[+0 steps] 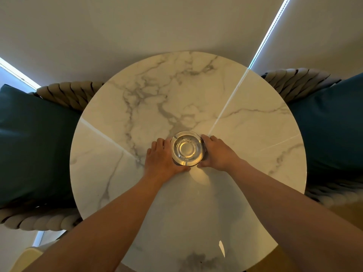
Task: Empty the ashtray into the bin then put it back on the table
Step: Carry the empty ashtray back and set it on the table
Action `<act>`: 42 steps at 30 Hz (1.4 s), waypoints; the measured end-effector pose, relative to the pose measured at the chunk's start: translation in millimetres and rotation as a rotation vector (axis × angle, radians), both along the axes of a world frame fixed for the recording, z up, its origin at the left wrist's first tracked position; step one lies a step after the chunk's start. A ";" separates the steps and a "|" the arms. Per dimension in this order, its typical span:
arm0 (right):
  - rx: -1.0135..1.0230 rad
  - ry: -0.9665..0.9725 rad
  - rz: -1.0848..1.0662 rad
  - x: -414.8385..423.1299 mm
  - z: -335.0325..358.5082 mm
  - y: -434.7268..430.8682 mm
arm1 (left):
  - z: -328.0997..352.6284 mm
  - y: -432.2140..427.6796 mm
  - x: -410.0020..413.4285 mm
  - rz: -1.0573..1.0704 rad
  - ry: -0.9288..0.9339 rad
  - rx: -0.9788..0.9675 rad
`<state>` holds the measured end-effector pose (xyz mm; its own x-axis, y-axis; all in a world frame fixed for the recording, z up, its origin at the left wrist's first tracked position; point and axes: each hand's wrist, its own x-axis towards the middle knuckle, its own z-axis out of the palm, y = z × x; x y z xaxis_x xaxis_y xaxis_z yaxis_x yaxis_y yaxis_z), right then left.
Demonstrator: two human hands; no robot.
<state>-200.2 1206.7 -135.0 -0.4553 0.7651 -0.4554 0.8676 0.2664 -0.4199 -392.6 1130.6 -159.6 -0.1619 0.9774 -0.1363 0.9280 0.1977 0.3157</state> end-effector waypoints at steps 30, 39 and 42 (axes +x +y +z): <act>0.023 0.098 -0.153 -2.8 -2.7 -17.3 | -6.7 -0.4 0.7 -0.058 -0.144 0.065; 0.033 0.078 -0.151 -4.4 -4.8 -20.5 | -7.7 1.6 1.5 -0.047 -0.145 0.020; 0.037 0.076 -0.155 -3.6 -5.8 -22.9 | -6.7 1.1 2.1 -0.045 -0.154 0.018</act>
<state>-203.7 1183.8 -140.8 -0.3624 0.8444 -0.3946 0.8657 0.1481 -0.4781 -390.5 1131.8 -166.3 -0.0968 0.9857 -0.1382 0.8761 0.1502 0.4582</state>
